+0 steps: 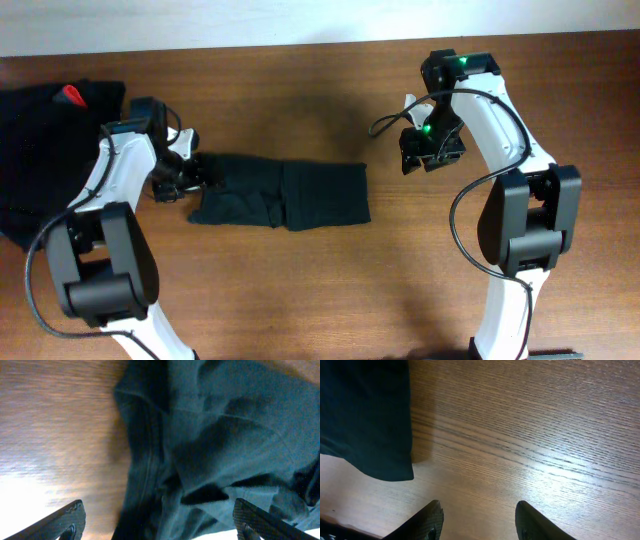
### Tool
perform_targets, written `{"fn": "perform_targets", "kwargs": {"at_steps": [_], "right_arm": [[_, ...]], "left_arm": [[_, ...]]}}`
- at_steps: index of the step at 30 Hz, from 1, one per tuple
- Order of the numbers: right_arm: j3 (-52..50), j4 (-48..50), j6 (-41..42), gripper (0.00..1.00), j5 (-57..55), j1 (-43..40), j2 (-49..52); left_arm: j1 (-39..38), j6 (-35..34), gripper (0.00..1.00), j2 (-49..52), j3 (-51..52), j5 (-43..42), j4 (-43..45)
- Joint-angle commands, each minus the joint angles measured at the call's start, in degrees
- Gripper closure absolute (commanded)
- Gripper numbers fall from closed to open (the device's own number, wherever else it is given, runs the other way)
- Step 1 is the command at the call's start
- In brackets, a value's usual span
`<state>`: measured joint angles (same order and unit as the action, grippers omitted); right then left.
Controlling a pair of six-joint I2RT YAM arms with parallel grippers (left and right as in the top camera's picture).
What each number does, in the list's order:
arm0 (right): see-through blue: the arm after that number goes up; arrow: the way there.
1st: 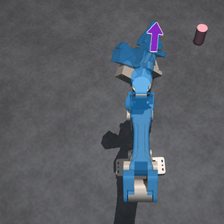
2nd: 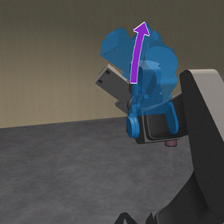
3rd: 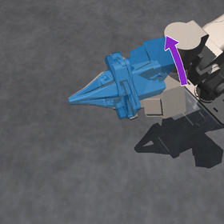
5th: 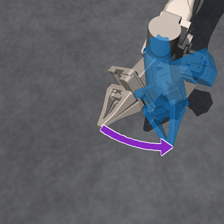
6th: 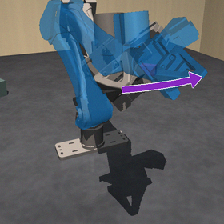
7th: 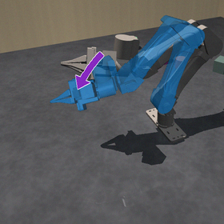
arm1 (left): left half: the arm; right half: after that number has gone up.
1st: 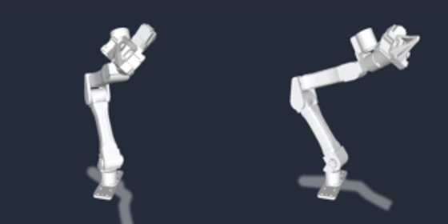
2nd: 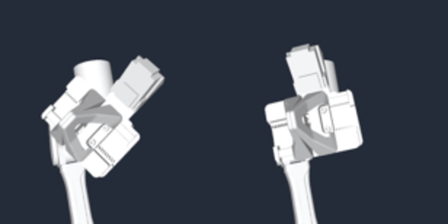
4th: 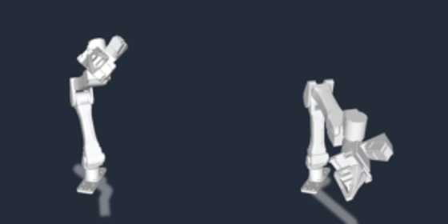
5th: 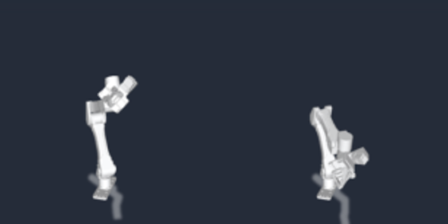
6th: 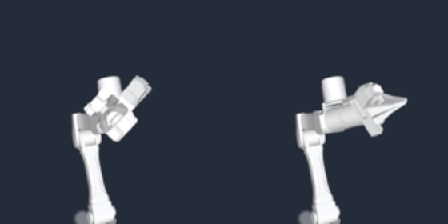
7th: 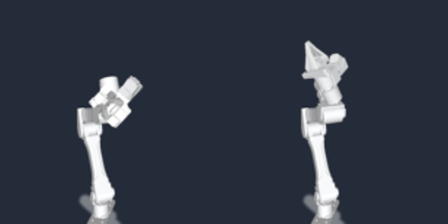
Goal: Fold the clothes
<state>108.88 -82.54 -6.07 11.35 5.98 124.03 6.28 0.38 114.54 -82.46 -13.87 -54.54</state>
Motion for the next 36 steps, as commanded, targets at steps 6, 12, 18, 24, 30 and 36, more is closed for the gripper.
{"fn": "perform_targets", "kwargs": {"at_steps": [6,12,18,24,30,36], "right_arm": [[0.90,-0.17,-0.57,0.48,-0.68,-0.02,0.52],[0.90,-0.17,-0.57,0.49,-0.68,-0.02,0.52],[0.90,-0.20,-0.57,0.49,-0.70,-0.02,0.52],[0.90,-0.20,-0.55,0.49,-0.68,-0.02,0.52],[0.90,-0.22,-0.55,0.49,-0.68,-0.02,0.52],[0.90,-0.22,-0.55,0.48,-0.68,-0.02,0.52]], "left_arm": [[-0.42,6.71,0.20,11.10,0.13,-15.10,2.75],[-0.59,7.06,0.82,11.34,0.13,-14.82,2.58],[1.09,6.99,1.00,10.45,-2.78,-7.58,-3.96],[3.21,5.03,1.00,3.69,-10.91,5.79,-11.61],[3.91,4.87,1.00,0.48,-16.41,12.61,-14.14],[-3.76,2.62,0.99,0.48,-18.32,10.62,-20.37]]}}
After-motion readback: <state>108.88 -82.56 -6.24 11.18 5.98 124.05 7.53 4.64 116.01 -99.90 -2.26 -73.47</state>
